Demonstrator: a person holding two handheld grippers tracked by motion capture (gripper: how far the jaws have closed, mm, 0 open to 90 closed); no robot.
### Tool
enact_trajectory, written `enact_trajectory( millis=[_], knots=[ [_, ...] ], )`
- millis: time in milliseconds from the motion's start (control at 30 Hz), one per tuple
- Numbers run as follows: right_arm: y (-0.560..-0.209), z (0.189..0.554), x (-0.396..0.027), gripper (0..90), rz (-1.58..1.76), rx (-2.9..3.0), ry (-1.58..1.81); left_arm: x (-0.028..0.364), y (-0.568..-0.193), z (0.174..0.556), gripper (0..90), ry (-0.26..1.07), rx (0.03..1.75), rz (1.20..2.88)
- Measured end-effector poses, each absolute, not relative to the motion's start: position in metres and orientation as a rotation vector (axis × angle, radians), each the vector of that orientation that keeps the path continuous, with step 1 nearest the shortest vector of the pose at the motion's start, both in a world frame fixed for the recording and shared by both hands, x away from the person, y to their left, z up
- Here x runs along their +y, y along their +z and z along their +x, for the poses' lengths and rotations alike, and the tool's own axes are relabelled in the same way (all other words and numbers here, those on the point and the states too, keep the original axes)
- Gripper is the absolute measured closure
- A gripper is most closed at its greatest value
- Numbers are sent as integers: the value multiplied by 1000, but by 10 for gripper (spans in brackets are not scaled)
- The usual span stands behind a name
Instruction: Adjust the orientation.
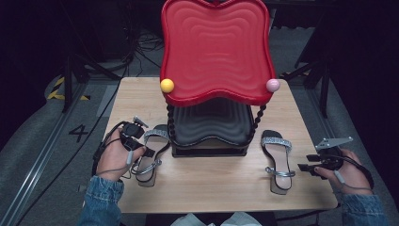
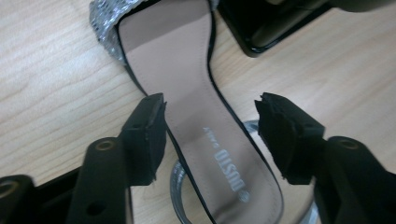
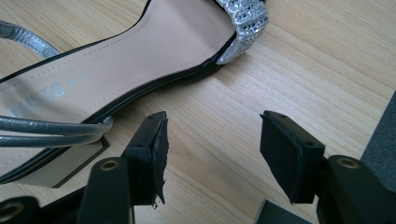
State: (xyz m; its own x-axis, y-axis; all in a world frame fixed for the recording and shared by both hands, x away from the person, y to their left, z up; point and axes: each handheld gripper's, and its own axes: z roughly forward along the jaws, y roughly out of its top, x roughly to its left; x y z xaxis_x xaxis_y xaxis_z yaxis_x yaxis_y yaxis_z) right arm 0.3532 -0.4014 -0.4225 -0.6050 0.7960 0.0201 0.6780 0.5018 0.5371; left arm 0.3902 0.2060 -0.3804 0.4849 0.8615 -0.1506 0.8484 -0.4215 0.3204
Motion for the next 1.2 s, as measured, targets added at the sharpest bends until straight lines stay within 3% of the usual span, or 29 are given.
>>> enact_trajectory(
  millis=[233, 567, 833, 1200],
  knots=[
    [-425, 354, -400, 416, 1250, 2518, 762, 201, -401, 400, 300, 48, 1562, 2340],
    [-424, 354, -401, 401, 1256, 2515, 753, 193, -424, 408, 256, 8, 1626, 2377],
    [-426, 355, -398, 403, 1210, 2549, 738, 187, -438, 413, 240, 2, 1652, 2425],
    [-427, 356, -397, 394, 1217, 2544, 751, 183, -441, 415, 291, -7, 1732, 2392]
  ],
)
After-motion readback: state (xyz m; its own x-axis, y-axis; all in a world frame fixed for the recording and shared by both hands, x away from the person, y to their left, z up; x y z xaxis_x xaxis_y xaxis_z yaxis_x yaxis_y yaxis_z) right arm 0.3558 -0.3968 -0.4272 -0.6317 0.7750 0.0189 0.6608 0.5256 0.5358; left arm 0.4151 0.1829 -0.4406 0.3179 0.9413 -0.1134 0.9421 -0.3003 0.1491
